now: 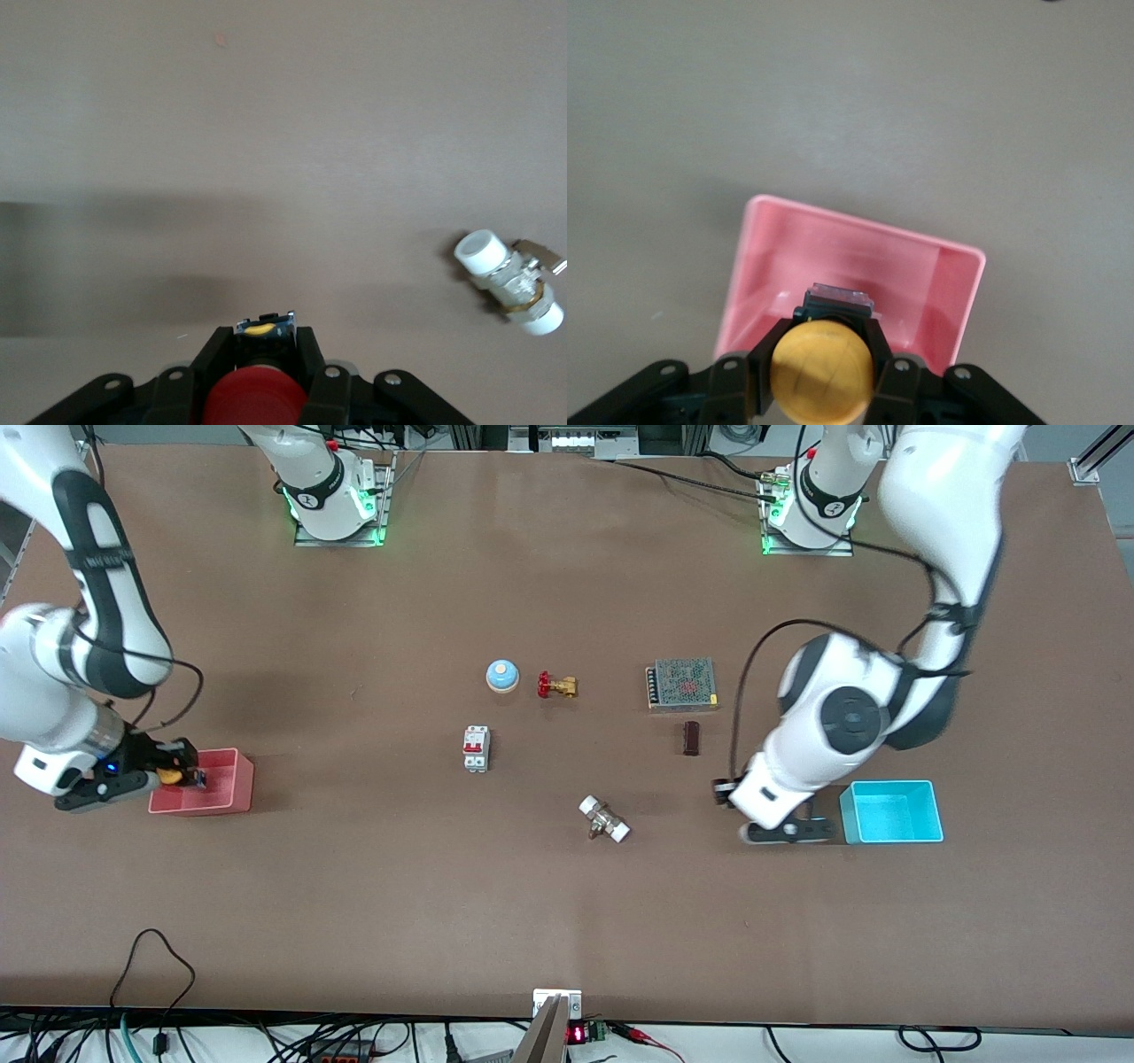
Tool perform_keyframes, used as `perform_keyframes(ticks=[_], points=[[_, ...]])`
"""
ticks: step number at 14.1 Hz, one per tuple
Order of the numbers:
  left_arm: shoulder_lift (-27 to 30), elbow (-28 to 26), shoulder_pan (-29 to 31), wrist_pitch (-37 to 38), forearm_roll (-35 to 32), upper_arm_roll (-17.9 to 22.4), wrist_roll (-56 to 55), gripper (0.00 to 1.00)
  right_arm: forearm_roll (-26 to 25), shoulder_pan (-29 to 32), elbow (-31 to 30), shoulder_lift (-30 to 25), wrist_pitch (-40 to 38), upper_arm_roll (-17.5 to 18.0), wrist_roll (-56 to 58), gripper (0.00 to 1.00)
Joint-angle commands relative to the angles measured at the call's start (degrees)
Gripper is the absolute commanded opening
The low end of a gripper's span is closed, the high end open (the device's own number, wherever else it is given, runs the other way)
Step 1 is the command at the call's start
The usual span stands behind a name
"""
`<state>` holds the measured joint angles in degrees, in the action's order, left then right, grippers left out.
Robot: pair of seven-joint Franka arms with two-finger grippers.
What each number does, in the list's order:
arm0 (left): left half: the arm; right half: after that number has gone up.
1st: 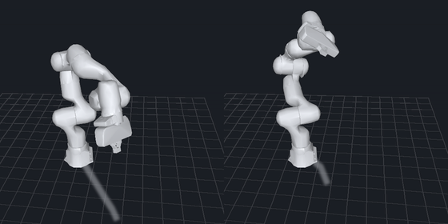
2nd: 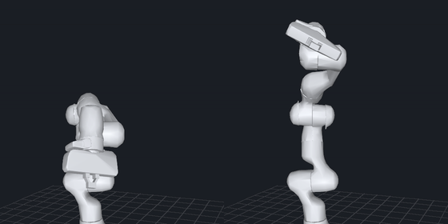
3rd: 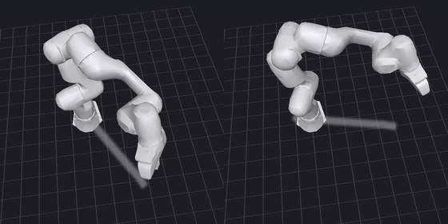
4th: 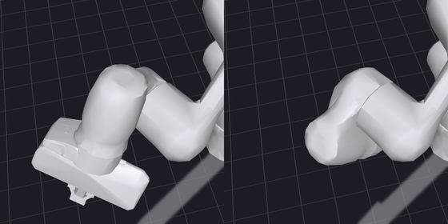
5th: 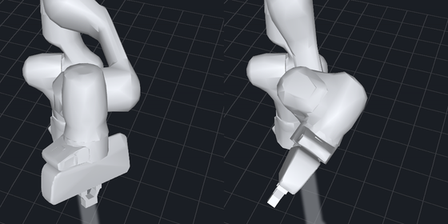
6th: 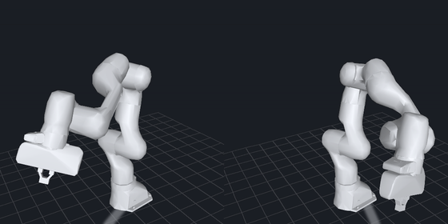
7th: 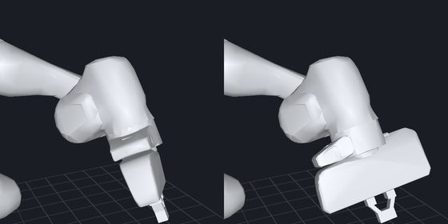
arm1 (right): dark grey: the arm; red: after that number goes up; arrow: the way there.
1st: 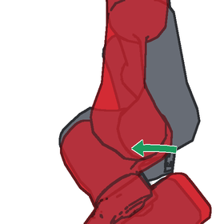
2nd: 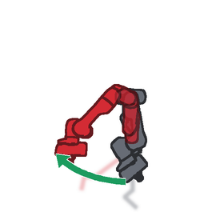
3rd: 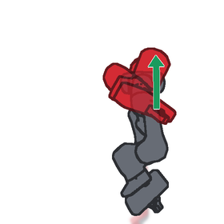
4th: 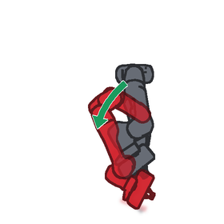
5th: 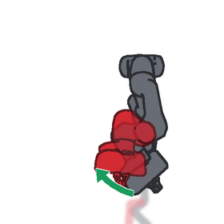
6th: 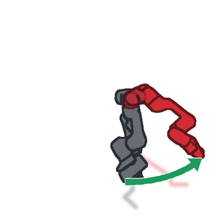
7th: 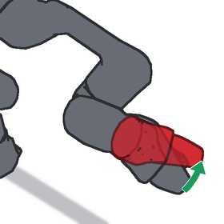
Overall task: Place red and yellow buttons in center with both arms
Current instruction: 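Carry the yellow button toward the breaker while the left gripper carries the red button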
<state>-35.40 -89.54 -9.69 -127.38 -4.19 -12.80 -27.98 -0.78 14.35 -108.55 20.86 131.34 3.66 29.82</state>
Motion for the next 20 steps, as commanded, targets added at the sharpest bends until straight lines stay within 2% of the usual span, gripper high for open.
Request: perform_keyframes(ticks=[1,2,4,7,8,9,10,11,13,17,20], points=[[-4.23,1.22,-2.69,-4.7,-0.29,0.94,-2.6,0.24,1.22,-4.32,-1.49,-7.22,-8.27,0.21,-7.54,0.25],[-5.2,1.04,-3.05,-6.03,-1.16,1.29,-2.69,0.25,1.22,-6.6,-1.58,-8.36,-9.86,0.38,-11.24,0.24],[-6.17,0.17,-3.14,-6.56,-3.62,1.38,-2.78,0.25,1.22,-9.25,-1.75,-8.99,-10.49,3.62,-20.99,0.24],[-6.87,-2.64,-3.14,-12.61,-4.6,1.38,-2.78,0.31,0.25,-13.28,-3.5,-7.94,-6.12,7.94,-30.41,0.23],[-6.88,-3.09,-3.14,-13.42,-4.6,1.38,-2.78,0.39,-0.1,-14.52,-4.38,-7.33,-4.18,8.03,-32.27,0.23],[-6.88,-3.09,-3.14,-13.42,-4.6,1.38,-2.69,0.72,-1.67,-16.1,-5.43,-6.71,-2.08,8.03,-33.59,0.23],[-6.79,-3.09,-3.06,-13.42,-4.6,1.38,-2.69,0.94,-4.21,-17.85,-5.97,-5.66,-1.1,8.03,-35.95,0.21],[-6.7,-3.09,-3.06,-13.42,-4.6,1.29,-2.69,1.0,-6.76,-19.0,-6.06,-4.69,-0.48,8.03,-39.11,0.21],[-6.35,-3.01,-2.88,-13.42,-4.6,1.29,-2.52,1.0,-9.59,-21.37,-6.32,-1.97,2.41,8.03,-45.09,0.21],[-2.93,-2.39,-2.18,-12.46,-4.6,1.2,-1.99,1.0,-9.6,-22.26,-7.11,2.43,10.41,8.03,-47.84,0.21],[0.32,0.93,-1.04,-2.75,-4.51,1.2,-1.9,1.0,-9.51,-22.18,-7.2,3.14,10.95,8.12,-48.02,0.21]])
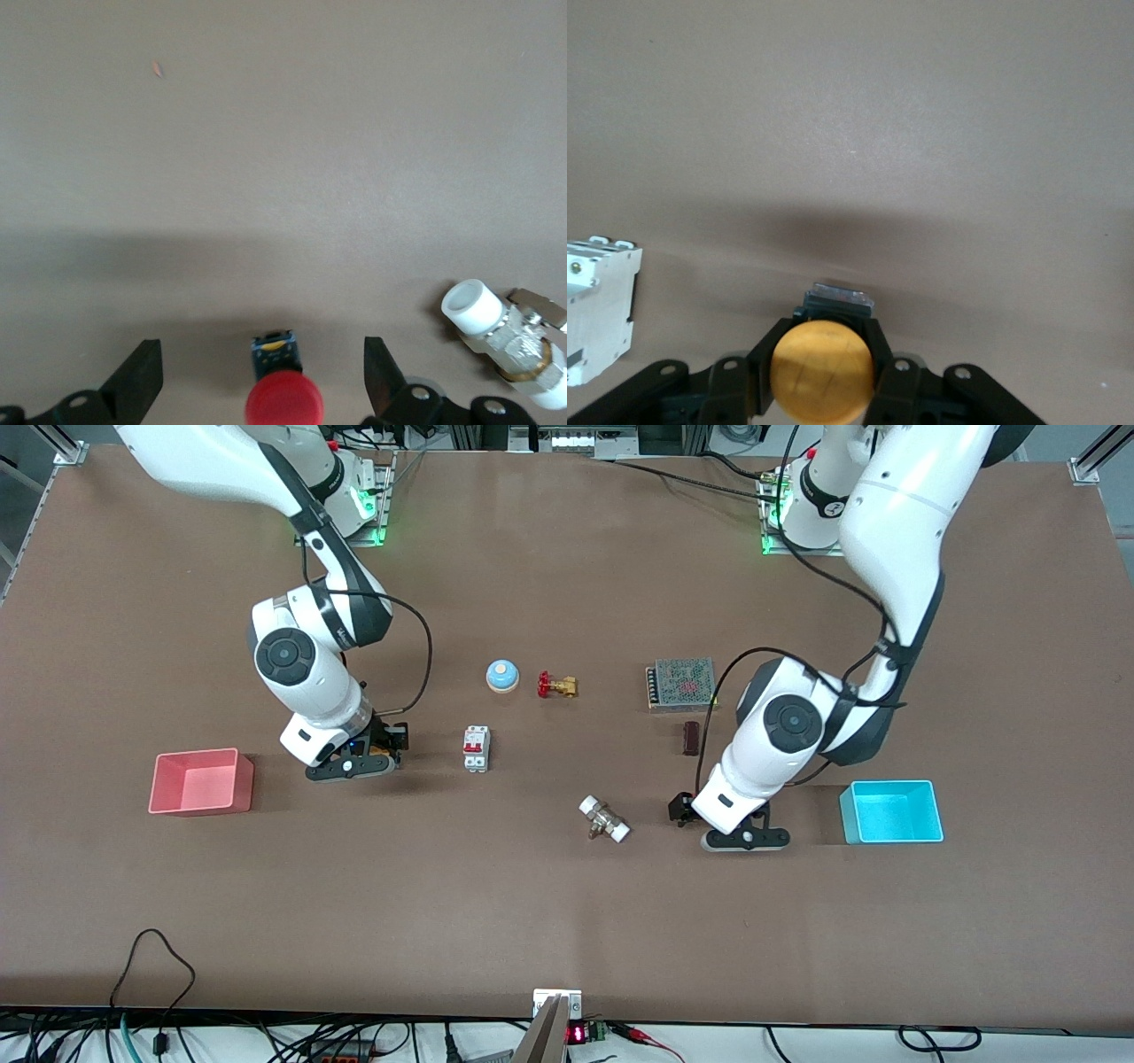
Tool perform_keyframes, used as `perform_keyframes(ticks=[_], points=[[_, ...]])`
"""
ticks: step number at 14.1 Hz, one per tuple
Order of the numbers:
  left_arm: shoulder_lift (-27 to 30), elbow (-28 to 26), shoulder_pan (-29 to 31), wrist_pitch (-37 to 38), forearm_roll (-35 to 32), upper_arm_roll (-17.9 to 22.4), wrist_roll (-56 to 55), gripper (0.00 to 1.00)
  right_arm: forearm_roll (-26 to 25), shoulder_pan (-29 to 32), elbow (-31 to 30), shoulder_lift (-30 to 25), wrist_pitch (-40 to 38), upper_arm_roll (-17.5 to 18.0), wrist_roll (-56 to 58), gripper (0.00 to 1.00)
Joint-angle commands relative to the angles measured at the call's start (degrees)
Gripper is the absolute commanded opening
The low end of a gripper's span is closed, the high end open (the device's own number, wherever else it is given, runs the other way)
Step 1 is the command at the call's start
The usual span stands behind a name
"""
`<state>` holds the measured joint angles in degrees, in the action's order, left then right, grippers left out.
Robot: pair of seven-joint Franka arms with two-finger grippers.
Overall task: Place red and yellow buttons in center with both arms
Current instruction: 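Carry the yellow button toward the breaker while the left gripper carries the red button, then set the yellow button down while the left gripper releases the red button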
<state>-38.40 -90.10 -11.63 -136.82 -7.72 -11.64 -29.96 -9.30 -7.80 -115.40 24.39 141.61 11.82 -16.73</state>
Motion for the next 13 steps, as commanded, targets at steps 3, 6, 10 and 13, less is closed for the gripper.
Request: perform_keyframes(ticks=[3,6,10,13], points=[[4.56,9.74,1.52,23.38,-1.07,0.13,4.7,1.0,-1.07,0.07,-0.35,0.39,1.3,-0.04,-2.6,0.21],[5.96,17.04,3.63,40.0,-1.07,0.13,11.48,1.0,-1.07,0.16,-0.35,1.36,1.65,-0.04,-2.61,0.22],[9.91,20.84,6.35,54.36,-0.28,-0.13,19.84,1.0,-1.07,0.33,-0.35,2.5,2.79,-0.13,-2.61,0.24],[16.48,19.45,7.33,60.52,1.38,0.3,24.05,1.0,-0.98,0.51,-0.26,2.68,2.79,-0.04,-2.52,0.43]])
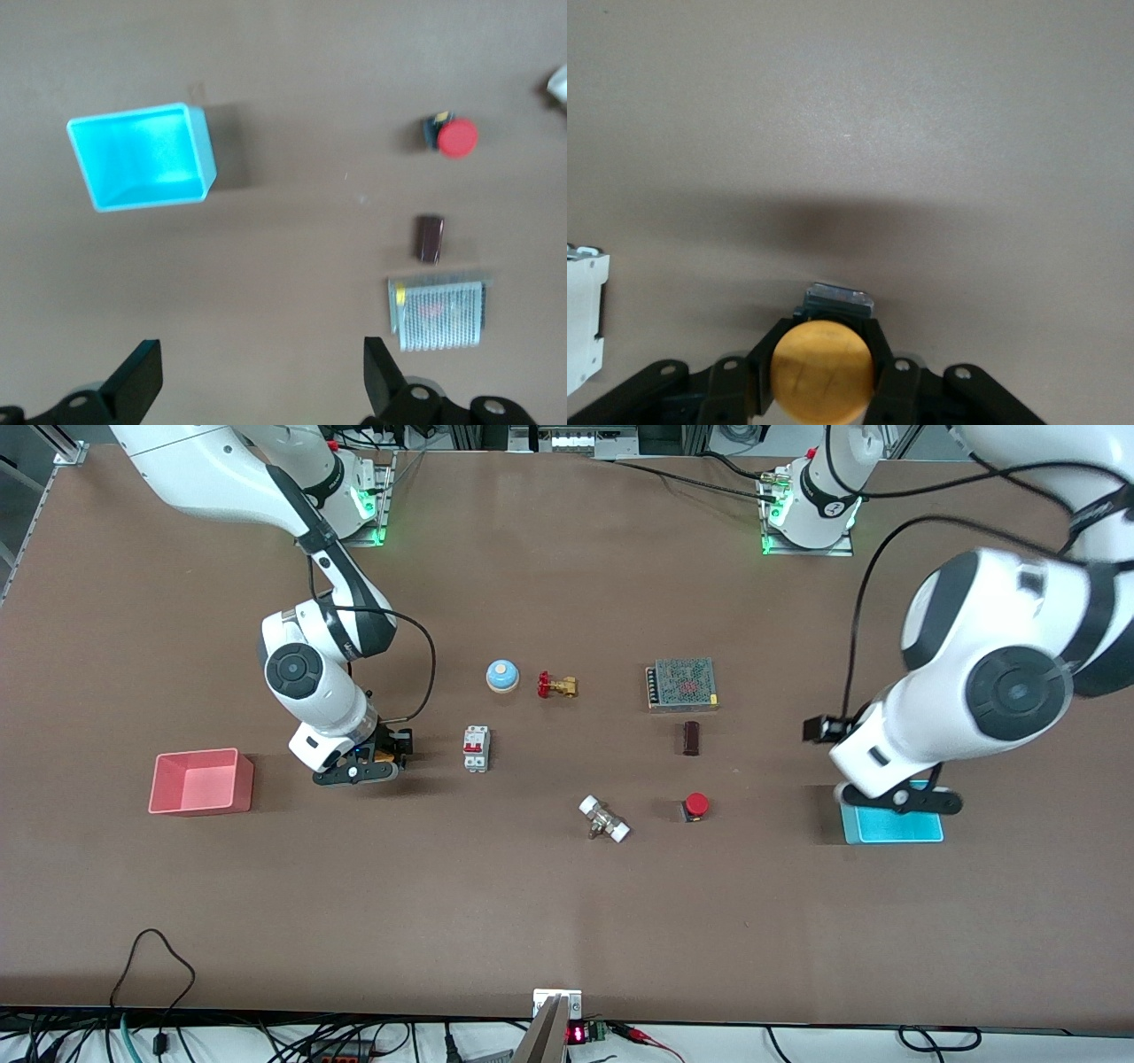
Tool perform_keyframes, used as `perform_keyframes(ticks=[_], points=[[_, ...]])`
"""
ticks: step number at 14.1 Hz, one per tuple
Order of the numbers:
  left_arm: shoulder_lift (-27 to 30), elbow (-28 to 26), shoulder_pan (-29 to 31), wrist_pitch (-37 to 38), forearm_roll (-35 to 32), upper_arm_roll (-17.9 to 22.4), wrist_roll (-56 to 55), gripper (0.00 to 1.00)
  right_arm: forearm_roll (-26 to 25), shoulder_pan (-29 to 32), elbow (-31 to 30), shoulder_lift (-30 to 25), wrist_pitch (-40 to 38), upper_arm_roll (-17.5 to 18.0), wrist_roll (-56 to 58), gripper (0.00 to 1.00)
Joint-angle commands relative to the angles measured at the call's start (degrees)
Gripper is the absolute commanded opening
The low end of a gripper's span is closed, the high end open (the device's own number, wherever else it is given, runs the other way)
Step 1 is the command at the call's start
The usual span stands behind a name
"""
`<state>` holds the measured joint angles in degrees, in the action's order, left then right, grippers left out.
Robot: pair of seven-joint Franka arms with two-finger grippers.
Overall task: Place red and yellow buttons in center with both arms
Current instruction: 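Set the yellow button down while the left gripper releases the red button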
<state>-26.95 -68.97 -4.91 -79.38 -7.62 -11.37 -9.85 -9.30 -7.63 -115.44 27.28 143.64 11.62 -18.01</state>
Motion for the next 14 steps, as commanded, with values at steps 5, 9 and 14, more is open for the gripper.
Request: perform_keyframes(ticks=[5,9,14], points=[[24.28,-23.54,1.42,2.32,7.36,8.34,10.64,1.0,-0.81,0.59,0.56,-0.99,0.59,0.16,-0.71,1.0],[25.63,-25.16,0.26,-7.32,7.1,12.16,17.3,1.0,2.08,2.62,5.21,-8.8,-9.49,0.42,-0.36,1.0],[27.65,-25.87,1.22,-8.94,5.87,12.25,15.93,1.0,7.89,7.97,18.21,-17.68,-33.12,-0.19,7.34,1.0]])
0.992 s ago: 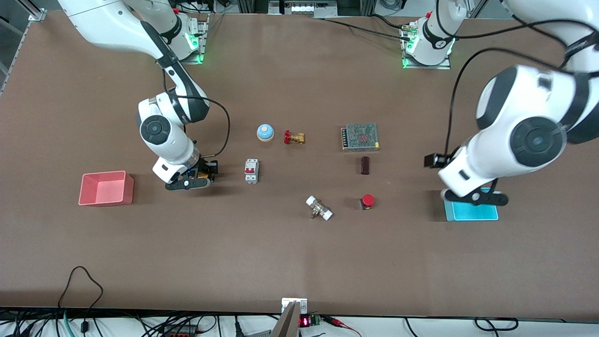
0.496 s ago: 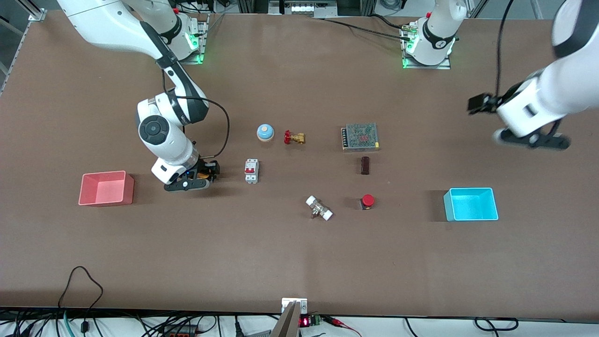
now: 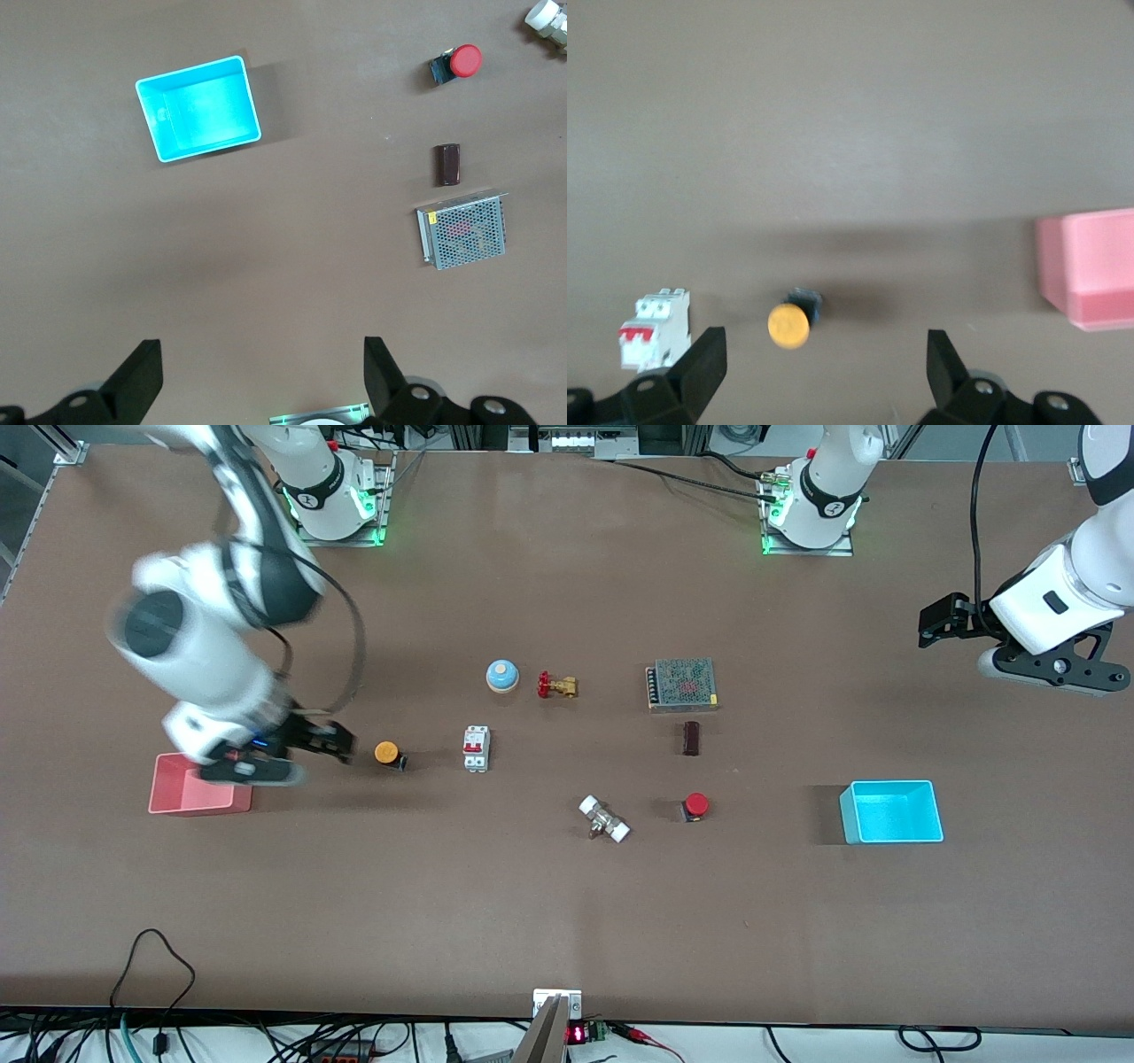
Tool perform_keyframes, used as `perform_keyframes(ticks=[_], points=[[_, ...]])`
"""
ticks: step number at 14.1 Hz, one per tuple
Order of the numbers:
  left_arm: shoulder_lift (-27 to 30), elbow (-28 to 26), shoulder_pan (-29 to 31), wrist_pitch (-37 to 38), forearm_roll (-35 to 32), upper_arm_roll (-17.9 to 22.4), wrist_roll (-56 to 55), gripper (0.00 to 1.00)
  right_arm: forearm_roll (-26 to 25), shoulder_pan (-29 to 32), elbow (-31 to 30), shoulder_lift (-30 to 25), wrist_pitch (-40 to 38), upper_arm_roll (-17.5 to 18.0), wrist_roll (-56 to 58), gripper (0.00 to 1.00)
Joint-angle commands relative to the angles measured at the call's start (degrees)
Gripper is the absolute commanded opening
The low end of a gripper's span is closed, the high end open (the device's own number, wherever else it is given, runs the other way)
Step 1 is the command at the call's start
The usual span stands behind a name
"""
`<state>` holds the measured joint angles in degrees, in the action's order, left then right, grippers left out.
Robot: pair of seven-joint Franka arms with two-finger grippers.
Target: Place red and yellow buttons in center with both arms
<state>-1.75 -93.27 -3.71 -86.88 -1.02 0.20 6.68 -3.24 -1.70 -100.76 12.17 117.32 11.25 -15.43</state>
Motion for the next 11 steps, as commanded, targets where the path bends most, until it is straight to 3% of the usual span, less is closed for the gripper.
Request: perform_keyframes(ticks=[1,5,11], points=[[2.28,-1.22,0.02,-2.15,-1.44,0.5,-2.09,1.0,2.53,2.84,4.25,-4.41,-8.5,-1.21,6.88,1.0],[1.05,-0.69,-0.07,-9.17,-1.71,0.32,-2.54,1.0,4.03,3.64,4.44,-10.05,-15.8,-3.42,8.92,1.0],[-1.93,-0.6,-0.07,-13.4,-1.44,-0.2,-5.61,1.0,4.12,4.87,4.35,-11.02,-18.09,-2.81,8.93,1.0]])
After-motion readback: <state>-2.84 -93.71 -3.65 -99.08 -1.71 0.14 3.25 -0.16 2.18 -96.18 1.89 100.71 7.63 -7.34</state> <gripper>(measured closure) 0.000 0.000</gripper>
